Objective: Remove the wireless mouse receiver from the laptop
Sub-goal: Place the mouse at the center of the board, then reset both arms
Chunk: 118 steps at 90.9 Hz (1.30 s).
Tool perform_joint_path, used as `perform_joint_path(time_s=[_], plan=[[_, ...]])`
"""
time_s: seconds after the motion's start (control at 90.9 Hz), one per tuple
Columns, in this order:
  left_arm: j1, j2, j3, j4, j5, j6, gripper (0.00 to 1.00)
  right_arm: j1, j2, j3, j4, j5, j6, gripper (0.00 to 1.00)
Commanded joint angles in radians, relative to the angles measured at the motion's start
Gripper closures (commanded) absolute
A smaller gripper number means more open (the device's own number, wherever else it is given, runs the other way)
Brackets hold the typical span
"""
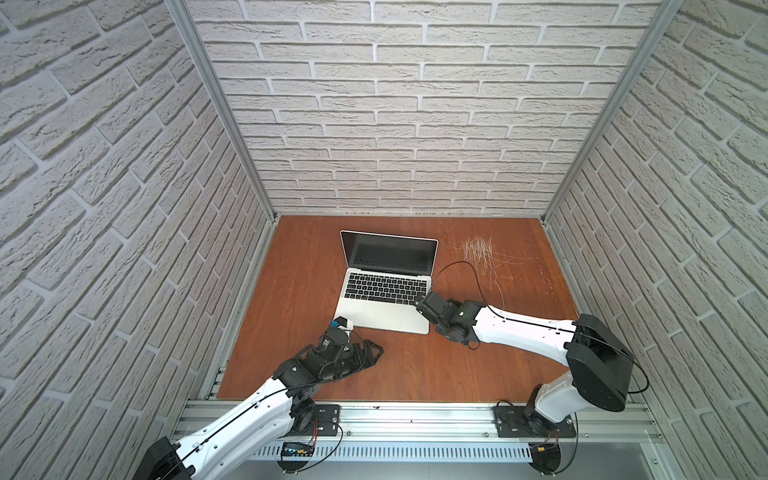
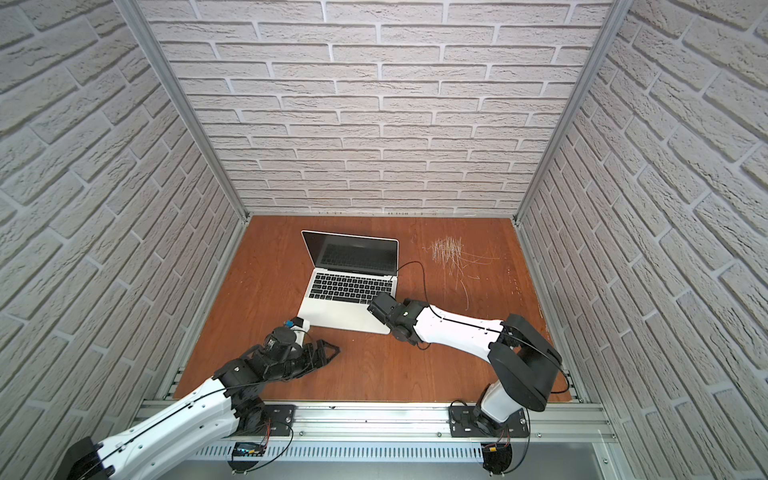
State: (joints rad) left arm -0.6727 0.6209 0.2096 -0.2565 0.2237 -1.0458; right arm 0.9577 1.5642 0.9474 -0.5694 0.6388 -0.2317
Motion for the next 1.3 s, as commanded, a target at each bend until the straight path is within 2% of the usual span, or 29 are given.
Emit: perform_joint_path(time_s=[0.0, 0.506, 0.649, 0.77, 0.869, 0.968, 1.067, 1.166, 1.221, 1.287], plan=[[0.000, -0.017, -0.005, -0.012, -0.015, 0.006, 0.07, 0.019, -0.006, -0.015, -0.044, -0.016, 0.035, 0.56], [0.000, -0.048, -0.005, -0.051, -0.010, 0.012, 0.06, 0.026, 0.013, -0.022, -0.047, -0.067, 0.044, 0.44], [0.002, -0.054, 0.019, -0.080, -0.033, 0.024, 0.05, 0.021, -0.039, -0.010, -0.019, -0.105, 0.072, 0.42], [0.012, -0.020, 0.135, -0.179, -0.127, 0.101, 0.02, -0.045, -0.153, -0.014, 0.050, -0.190, 0.132, 0.41], [0.032, 0.076, 0.303, -0.324, -0.328, 0.213, 0.02, -0.157, -0.293, -0.046, 0.125, -0.258, 0.211, 0.38], [0.099, 0.228, 0.443, -0.375, -0.462, 0.338, 0.02, -0.304, -0.429, -0.109, 0.196, -0.296, 0.297, 0.29], [0.285, 0.309, 0.537, -0.353, -0.522, 0.400, 0.02, -0.449, -0.533, -0.199, 0.249, -0.283, 0.375, 0.18], [0.494, 0.333, 0.538, -0.270, -0.517, 0.394, 0.03, -0.602, -0.579, -0.273, 0.267, -0.305, 0.458, 0.16], [0.544, 0.344, 0.504, -0.175, -0.547, 0.427, 0.03, -0.671, -0.590, -0.321, 0.307, -0.325, 0.490, 0.16], [0.551, 0.373, 0.439, -0.039, -0.618, 0.508, 0.04, -0.726, -0.589, -0.376, 0.380, -0.324, 0.482, 0.16]])
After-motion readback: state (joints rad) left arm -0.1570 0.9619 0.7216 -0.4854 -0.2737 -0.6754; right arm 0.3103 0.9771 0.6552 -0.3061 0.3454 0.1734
